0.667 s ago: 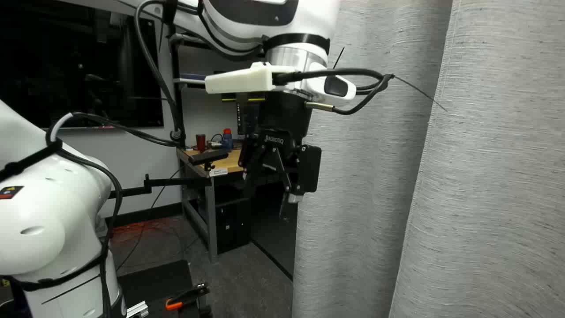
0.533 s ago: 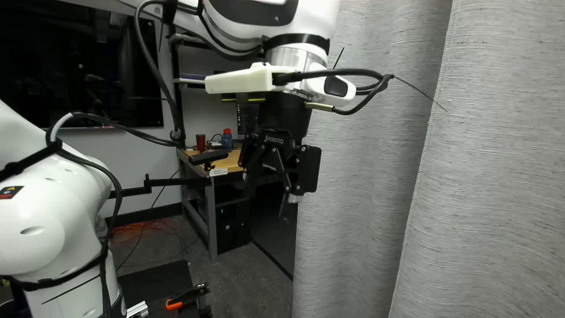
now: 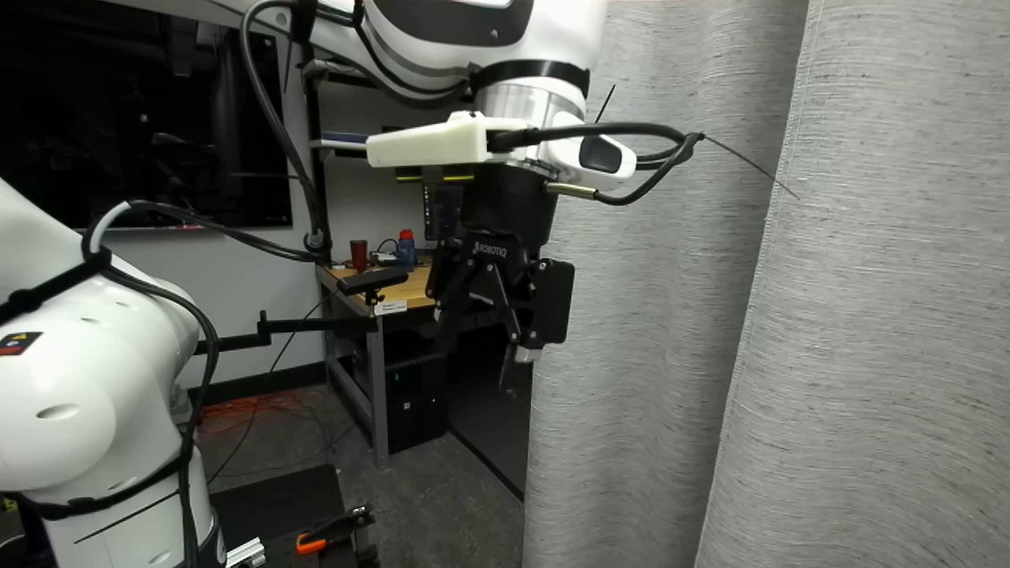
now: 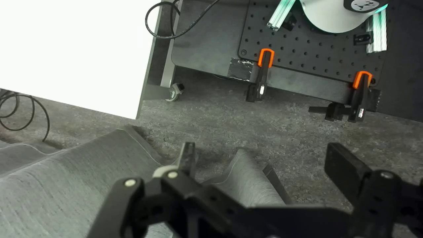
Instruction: Close the curtain
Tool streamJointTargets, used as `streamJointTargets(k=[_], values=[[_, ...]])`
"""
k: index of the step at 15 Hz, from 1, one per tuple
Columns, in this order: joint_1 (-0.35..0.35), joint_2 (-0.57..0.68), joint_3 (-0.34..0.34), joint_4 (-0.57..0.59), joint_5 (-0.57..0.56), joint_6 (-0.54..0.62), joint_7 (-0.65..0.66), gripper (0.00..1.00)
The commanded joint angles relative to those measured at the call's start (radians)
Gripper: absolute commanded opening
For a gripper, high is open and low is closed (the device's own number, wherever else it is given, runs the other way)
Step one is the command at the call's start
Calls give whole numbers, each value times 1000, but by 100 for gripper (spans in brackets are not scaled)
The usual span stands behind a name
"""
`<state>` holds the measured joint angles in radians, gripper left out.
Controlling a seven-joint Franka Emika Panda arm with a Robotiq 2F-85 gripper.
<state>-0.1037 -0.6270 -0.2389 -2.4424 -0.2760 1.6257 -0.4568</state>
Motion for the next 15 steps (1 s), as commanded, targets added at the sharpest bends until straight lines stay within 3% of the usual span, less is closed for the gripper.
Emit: streamJointTargets(k=[1,15], values=[[7,0,-5,2,-2,-3,3,100],[7,-4,-3,-3,-5,23,11,100]])
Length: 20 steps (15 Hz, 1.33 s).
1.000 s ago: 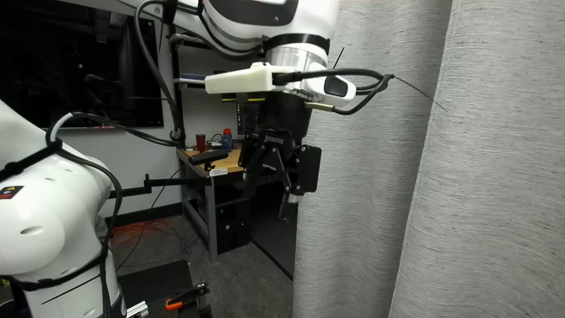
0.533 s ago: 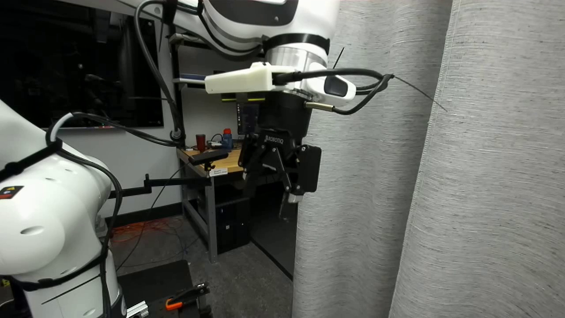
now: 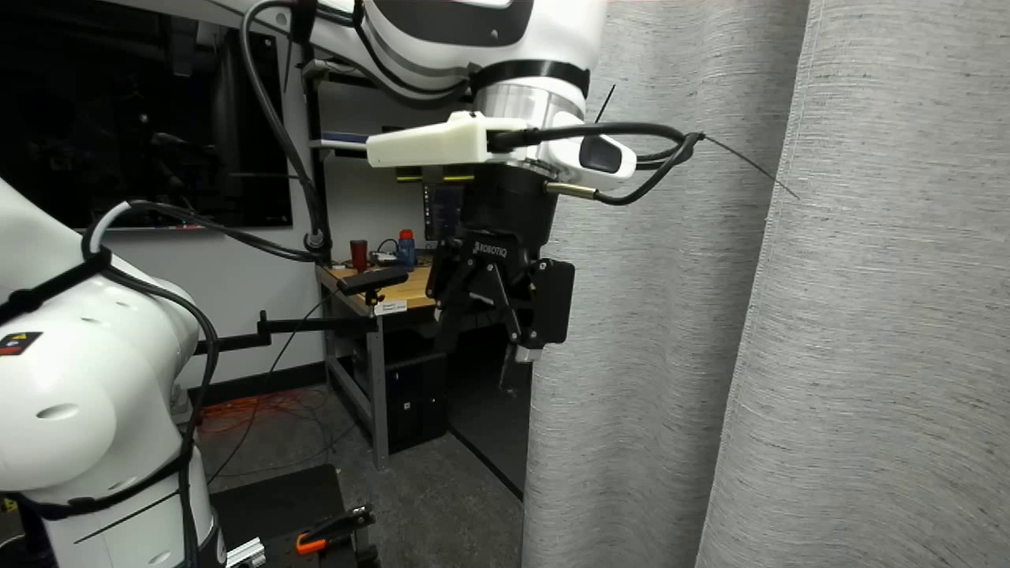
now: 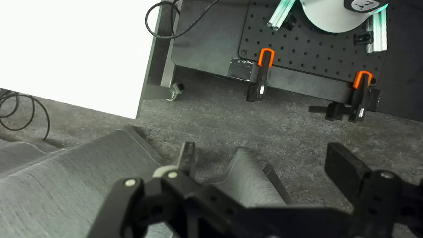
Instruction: Close the curtain
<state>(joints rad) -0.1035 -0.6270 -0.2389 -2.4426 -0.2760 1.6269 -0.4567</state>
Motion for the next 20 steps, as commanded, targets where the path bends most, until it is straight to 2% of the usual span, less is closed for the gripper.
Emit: streamJointTargets(k=[1,13,20], values=[[8,-5,4,-5,-10,30,18,100],[88,-7,178,-50,-21,168,125,100],[160,21,191,10,51,291,116,100]])
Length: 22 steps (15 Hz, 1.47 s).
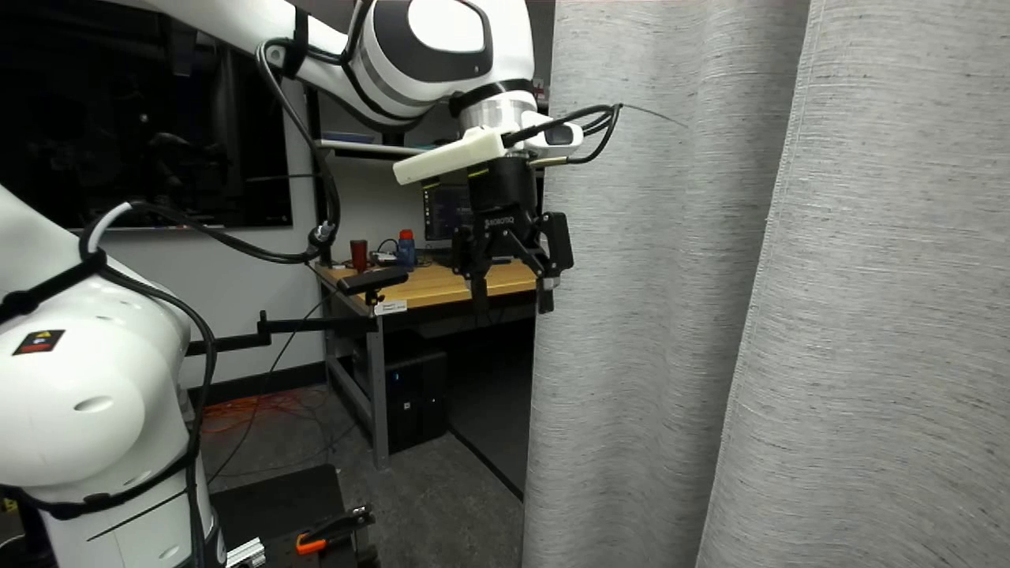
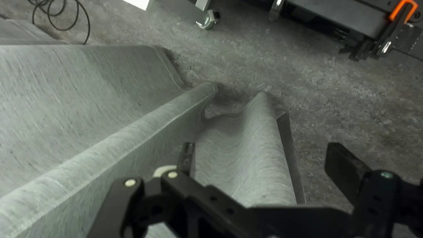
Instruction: Close the curtain
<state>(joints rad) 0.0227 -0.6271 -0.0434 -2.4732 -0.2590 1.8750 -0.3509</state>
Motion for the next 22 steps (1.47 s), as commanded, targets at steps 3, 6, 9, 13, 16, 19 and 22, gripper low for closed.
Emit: streamJointTargets(k=[3,6,9,13,16,19,22], values=[[62,35,4,57,75,122,20,100],[86,56,7,62,116,220,10,100],[97,75,11,58,142,319,11,100],[93,93,10,43,135,442,6,100],[95,103,1,29,141,522,-5,100],[87,112,3,5,136,631,16,100],[69,136,21,-21,114,737,57,100]])
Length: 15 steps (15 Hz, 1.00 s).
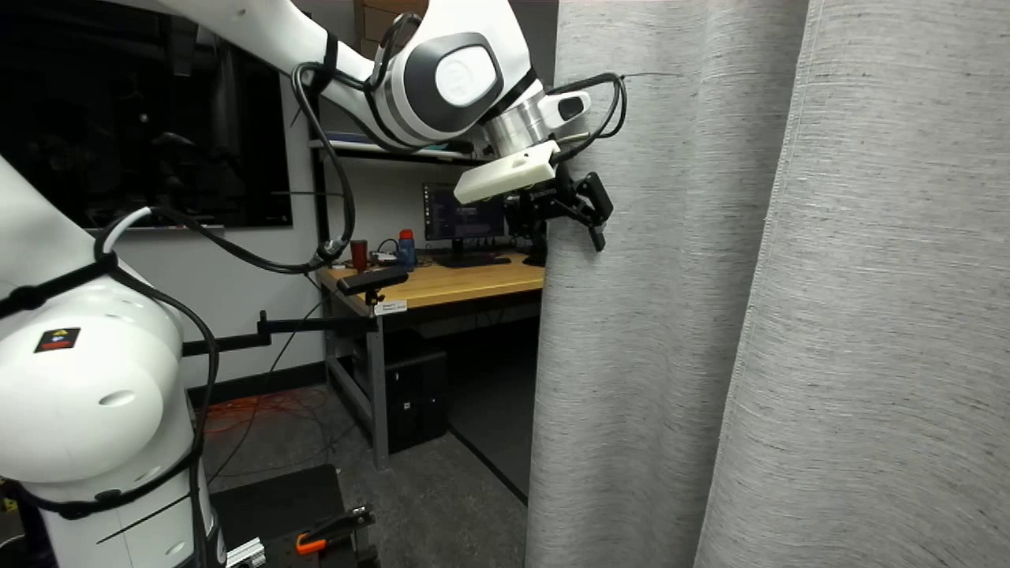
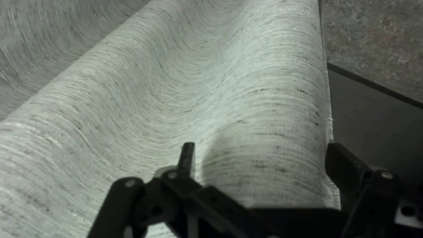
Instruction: Close the curtain
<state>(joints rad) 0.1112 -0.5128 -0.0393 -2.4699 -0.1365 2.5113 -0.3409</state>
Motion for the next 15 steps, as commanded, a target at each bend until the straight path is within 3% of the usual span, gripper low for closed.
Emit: streamJointTargets(k=[1,5,6,8,15], values=[[-29,29,27,-34,-19,134,67,100],[-71,53,67,-57,-63,225,146,100],[-84,58,78,-59,-75,238,170,78],[-102,68,91,-54,-87,244,204,68],[-174,81,153,-42,-165,233,315,11]])
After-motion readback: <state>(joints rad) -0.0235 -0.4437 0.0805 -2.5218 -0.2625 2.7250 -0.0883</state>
